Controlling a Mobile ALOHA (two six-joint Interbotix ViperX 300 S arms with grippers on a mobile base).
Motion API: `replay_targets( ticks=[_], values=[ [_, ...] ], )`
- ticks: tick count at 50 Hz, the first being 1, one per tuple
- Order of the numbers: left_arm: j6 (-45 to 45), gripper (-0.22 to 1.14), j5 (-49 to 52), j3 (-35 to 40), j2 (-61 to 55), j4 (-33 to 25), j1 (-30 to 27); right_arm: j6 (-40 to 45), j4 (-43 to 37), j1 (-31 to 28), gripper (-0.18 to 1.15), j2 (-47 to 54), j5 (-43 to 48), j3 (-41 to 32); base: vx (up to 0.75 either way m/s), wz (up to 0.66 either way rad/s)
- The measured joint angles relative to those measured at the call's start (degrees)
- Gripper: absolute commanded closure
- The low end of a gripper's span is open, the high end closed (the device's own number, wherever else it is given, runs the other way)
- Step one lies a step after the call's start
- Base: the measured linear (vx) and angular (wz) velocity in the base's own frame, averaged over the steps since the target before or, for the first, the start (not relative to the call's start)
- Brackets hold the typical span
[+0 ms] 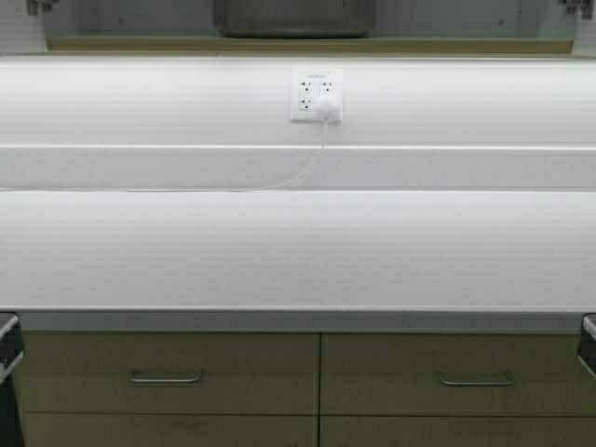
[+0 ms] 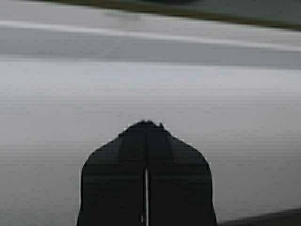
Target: Open the cabinet, put the pot inside, then close it
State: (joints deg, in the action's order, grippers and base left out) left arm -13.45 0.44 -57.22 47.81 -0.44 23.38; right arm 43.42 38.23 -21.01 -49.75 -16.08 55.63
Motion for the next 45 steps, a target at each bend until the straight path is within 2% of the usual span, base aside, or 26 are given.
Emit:
replay_targets(
  ticks=[6,18,33,40,45],
  values=[
    [0.09,0.87,0.70,0.88,0.00,0.88,-1.49,0.00,2.90,0.00,0.90,-2.20,-2.29,0.00,-0.24,0.04],
    [0.97,0.87,2.02,1.93,3.87,1.41,-9.67,0.53,8.17,1.14,0.90,-8.00,-6.77,0.00,-0.25,0.06],
    [4.04,0.87,11.16,10.02,4.57,5.98,-27.51,1.23,9.40,18.37,0.90,-6.06,-6.68,-5.19,-0.18,0.00],
    [4.22,0.87,11.43,13.80,2.90,6.50,-34.89,2.55,9.05,27.69,0.90,0.79,-1.76,-10.55,-0.16,-0.06],
    [4.31,0.87,11.43,16.44,-0.26,6.59,-38.58,2.64,7.38,32.08,0.90,7.47,0.97,-15.38,-0.17,-0.03]
  ],
)
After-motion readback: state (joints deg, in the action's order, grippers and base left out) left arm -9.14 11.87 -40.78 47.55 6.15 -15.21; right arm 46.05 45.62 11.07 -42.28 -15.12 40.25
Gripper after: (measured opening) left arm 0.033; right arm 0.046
